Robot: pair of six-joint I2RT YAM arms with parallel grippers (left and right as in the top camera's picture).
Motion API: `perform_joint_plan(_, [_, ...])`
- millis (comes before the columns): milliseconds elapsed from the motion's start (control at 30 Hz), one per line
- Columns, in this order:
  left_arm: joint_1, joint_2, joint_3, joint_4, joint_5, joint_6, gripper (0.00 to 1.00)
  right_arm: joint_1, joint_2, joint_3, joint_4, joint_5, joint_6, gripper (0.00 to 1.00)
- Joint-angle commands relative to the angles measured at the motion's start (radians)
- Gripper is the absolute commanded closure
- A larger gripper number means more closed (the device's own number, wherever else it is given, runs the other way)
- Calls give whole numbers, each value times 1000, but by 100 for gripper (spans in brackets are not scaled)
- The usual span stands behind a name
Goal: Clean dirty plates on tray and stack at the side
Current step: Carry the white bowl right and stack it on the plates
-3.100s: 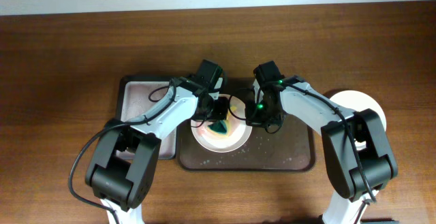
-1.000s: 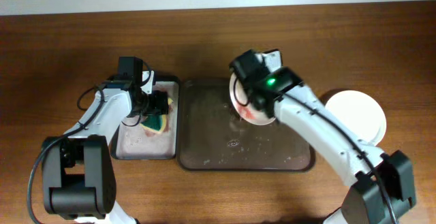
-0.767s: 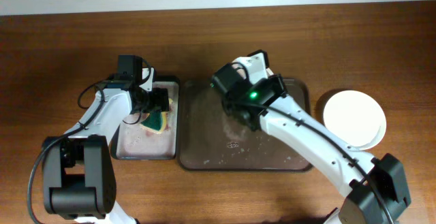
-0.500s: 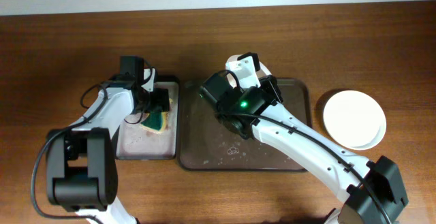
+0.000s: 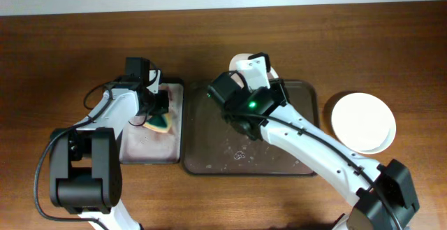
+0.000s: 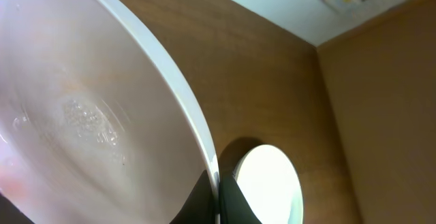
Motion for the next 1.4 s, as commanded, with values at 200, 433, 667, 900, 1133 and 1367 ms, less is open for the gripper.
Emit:
perform_joint_plan(200, [-1,-47,-3,-159,-27,0,20,-199,-50,19,3,-199,90,96])
perform_joint_plan(433, [-1,-47,-68,-156,-27,0,82,-478,-55,19,-14,-573,106,96])
perform_joint_plan(667, [-1,-47,-68,-146,-32,0,100,-764,-55,19,-98,-763,105,96])
perform_joint_plan(900, [0,-47,-68,-145,-61,0,28,-959,-52,18,-166,-808,94,96])
perform_joint_plan(1133, [0,-47,-68,-148,-61,0,28,-1072,-31,-6,-207,-797,94,96])
perform_joint_plan(1367, [0,-47,-68,-147,-61,0,24,-1165,-31,-30,-214,-843,7,96])
